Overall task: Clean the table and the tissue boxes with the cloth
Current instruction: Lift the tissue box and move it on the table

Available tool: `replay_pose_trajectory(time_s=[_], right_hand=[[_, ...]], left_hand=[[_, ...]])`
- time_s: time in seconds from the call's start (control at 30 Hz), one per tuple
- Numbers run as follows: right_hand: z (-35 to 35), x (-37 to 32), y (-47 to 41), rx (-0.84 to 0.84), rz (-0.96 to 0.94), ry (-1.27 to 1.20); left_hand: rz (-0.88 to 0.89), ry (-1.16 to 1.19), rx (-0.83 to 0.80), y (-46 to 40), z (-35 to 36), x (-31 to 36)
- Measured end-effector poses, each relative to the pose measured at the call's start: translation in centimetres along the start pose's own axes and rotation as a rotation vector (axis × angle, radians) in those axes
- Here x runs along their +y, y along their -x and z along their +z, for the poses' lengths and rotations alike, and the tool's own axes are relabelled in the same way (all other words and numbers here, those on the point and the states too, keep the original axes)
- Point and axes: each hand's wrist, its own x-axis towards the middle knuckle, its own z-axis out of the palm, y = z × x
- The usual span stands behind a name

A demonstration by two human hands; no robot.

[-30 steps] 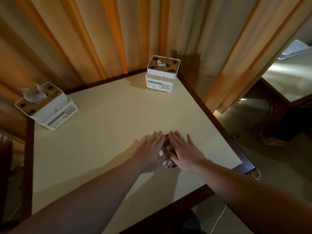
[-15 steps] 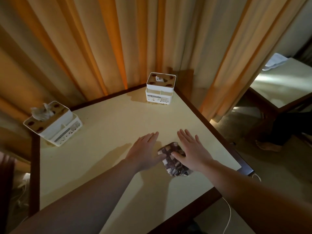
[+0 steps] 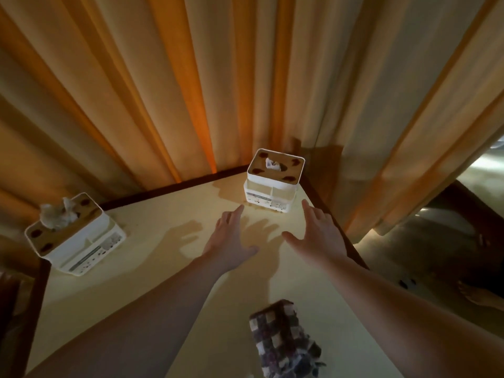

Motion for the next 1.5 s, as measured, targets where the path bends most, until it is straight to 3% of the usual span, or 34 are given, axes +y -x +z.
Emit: replay_pose_trajectory(time_s=[0.23,0.43,0.53,0.77,1.1,1.3,1.5], right_hand=[[0.6,0.5,-8.1,0.060,0.049,-0.135],[1.4,1.0,-11.5,-0.032,0.095,-0.238],[2.4,1.3,-12.5,-0.023,0.078,-0.330],[3.1,1.3,-13.4,0.067,0.068,-0.491],[1.5,-1.6,-11.4,0.045,-0.019,-0.589],[0.6,-6.1,-6.7,-0.017,-0.192,-0.604],[2.1,-10.4,-0.7,-0.134,-0.248,-0.642]], left_hand=[[-0.062,0.061,0.077,-8.4,-1.6,0.9],[-0.086,0.090,0.018,-14.7,-2.5,0.9],[-0.050,0.097,-0.036,-16.6,-2.3,0.9],[-0.039,0.163,0.031,-17.9,-1.6,0.3],[-0.116,0.252,0.148,-13.0,-2.2,-0.9],[-0.212,0.244,0.236,-5.8,-3.5,-3.5],[-0.301,0.320,0.284,3.0,-3.4,-7.0]])
